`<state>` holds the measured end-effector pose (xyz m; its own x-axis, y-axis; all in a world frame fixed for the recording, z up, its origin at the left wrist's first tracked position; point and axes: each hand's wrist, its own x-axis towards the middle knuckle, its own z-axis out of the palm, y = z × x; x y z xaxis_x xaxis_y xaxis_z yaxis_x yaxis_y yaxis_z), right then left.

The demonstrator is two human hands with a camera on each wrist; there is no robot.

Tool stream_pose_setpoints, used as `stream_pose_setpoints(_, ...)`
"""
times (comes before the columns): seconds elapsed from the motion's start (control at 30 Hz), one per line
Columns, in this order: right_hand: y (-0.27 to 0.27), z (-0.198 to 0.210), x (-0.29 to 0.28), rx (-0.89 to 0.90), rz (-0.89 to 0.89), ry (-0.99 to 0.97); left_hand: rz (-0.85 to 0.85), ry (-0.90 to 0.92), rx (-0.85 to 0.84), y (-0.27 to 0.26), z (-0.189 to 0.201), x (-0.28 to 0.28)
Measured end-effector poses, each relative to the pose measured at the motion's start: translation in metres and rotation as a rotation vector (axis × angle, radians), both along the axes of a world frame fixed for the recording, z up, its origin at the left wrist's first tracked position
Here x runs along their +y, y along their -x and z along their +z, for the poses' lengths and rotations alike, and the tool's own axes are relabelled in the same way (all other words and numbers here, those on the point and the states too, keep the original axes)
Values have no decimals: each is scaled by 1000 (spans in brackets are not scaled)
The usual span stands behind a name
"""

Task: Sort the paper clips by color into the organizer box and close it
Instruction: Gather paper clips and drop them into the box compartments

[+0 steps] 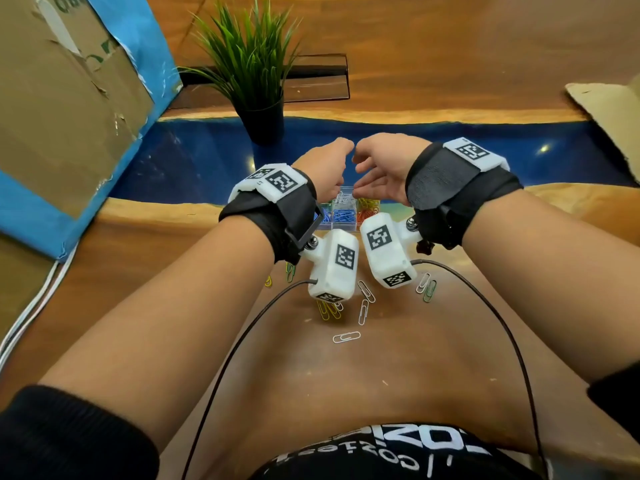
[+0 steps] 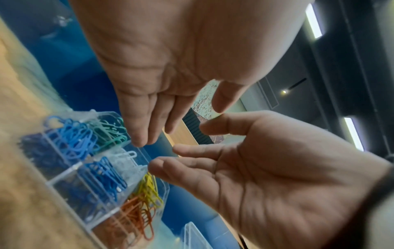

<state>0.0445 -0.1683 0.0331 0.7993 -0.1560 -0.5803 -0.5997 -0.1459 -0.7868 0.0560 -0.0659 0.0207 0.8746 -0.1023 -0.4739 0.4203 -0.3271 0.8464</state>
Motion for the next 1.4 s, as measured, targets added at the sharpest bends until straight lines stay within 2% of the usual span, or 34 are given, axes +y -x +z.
stream_pose_setpoints(0.13,11,1,-4,-48,13,-14,-40,-29,-36,4,0,11)
stream_pose_setpoints(0.23,25,-1,-9,-119,84,92,-175,-180,-130,11,-1,26)
stream_pose_setpoints(0.33,43,-8,-20,-177,293,333,-282,-343,-275,22,-6,47)
stream_pose_setpoints(0.4,57,-12,-28,-194,507,595,-364,-426,-312,30,-10,59)
stream_pose_setpoints(0.47,69,-15,-34,-180,701,760,-459,-495,-324,37,-11,66)
stream_pose_setpoints(0.57,80,-18,-39,-139,886,912,-582,-614,-349,44,-10,71)
stream_pose_setpoints(0.73,88,-26,-44,-79,1033,992,-717,-703,-387,55,-11,65)
stream_pose_setpoints(0.87,90,-29,-39,-123,1036,989,-854,-734,-431,64,-14,55)
stream_pose_setpoints(1.07,88,-34,-33,-182,1056,1016,-1004,-753,-389,74,-23,50)
stream_pose_setpoints(1.23,88,-38,-32,-186,1088,998,-1041,-798,-420,78,-23,43)
stream_pose_setpoints(1.33,87,-39,-35,-207,951,915,-1081,-837,-441,80,-23,38)
stream_pose_setpoints(1.4,86,-38,-36,-205,747,653,-1088,-847,-450,79,-24,37)
